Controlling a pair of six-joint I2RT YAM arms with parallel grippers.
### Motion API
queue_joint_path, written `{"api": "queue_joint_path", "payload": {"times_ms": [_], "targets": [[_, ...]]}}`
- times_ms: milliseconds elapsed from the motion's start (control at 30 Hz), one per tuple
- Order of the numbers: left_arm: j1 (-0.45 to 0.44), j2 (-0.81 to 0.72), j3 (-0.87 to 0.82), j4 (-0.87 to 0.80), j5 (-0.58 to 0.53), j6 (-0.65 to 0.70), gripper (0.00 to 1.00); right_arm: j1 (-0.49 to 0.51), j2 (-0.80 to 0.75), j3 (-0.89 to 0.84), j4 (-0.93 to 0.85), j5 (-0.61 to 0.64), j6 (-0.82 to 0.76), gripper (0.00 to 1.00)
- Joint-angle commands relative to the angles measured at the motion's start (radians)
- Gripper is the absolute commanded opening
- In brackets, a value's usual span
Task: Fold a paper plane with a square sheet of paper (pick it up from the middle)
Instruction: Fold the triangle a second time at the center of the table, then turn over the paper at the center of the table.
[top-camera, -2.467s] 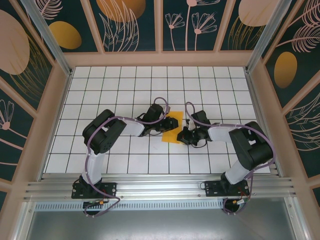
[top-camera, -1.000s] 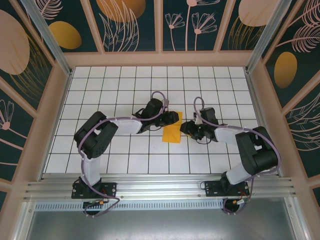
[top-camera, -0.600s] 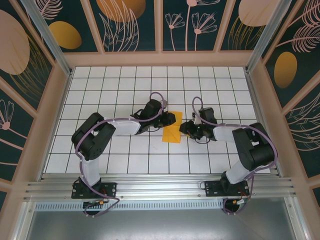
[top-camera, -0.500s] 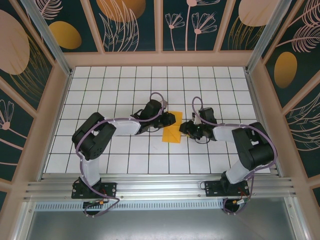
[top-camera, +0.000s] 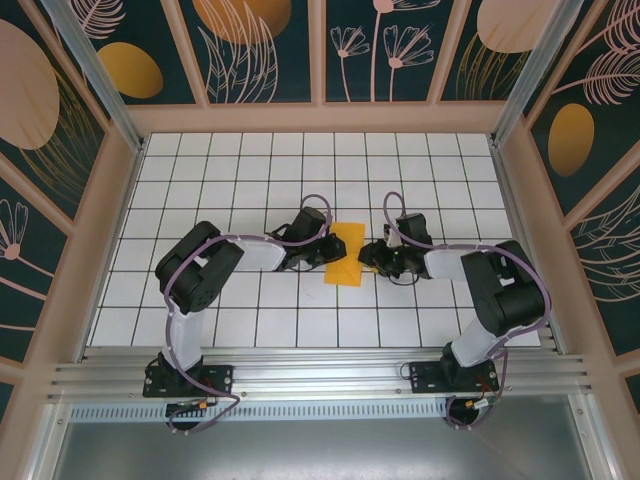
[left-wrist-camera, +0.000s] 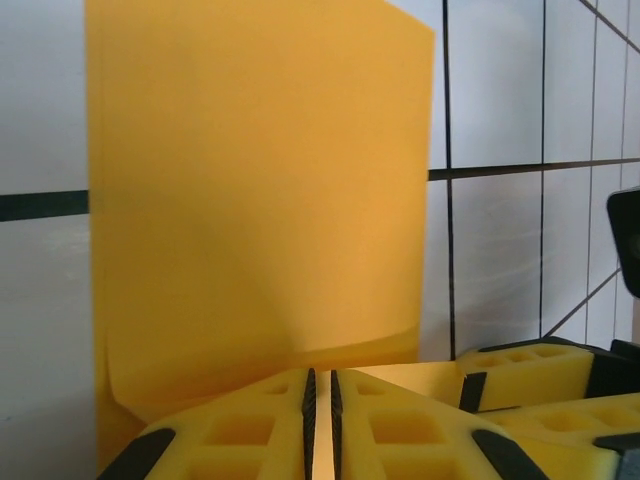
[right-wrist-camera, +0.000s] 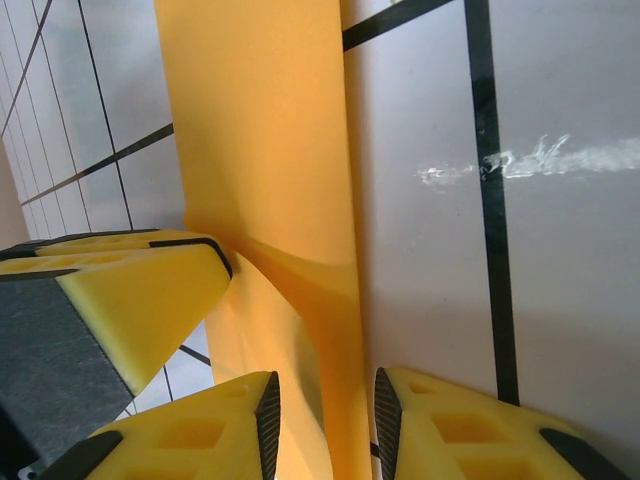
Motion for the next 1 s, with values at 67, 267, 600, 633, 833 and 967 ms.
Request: {"api": "queue_joint_path", "payload": {"times_ms": [67,267,600,633,833,967], "targets": [[-0.001,0.015,0.013,-0.023,-0.028,-0.001,0.17,0.013,0.044,0.029,0.013,-0.002,0.006,0.34],[0.000,0.014,0.005,-0.018,-0.028,0.002,0.18,0.030,0.065,0.056,0.006,-0.009,0.008,0.34],[-0.001,-0.003,-0.011,-0.009,-0.043,-0.006,0.19,0.032,0.050,0.054,0.026,-0.028,0.005,0.32],[0.000,-0.004,-0.011,-0.008,-0.045,-0.009,0.19,0.032,0.050,0.049,0.035,-0.036,0.005,0.30],[0.000,-0.020,-0.015,0.004,-0.051,-0.019,0.19,0.031,0.045,0.039,0.057,-0.052,0.000,0.19],[-0.001,-0.065,-0.037,0.026,-0.066,-0.029,0.21,0.031,0.021,0.050,0.038,-0.041,-0.014,0.12]]}}
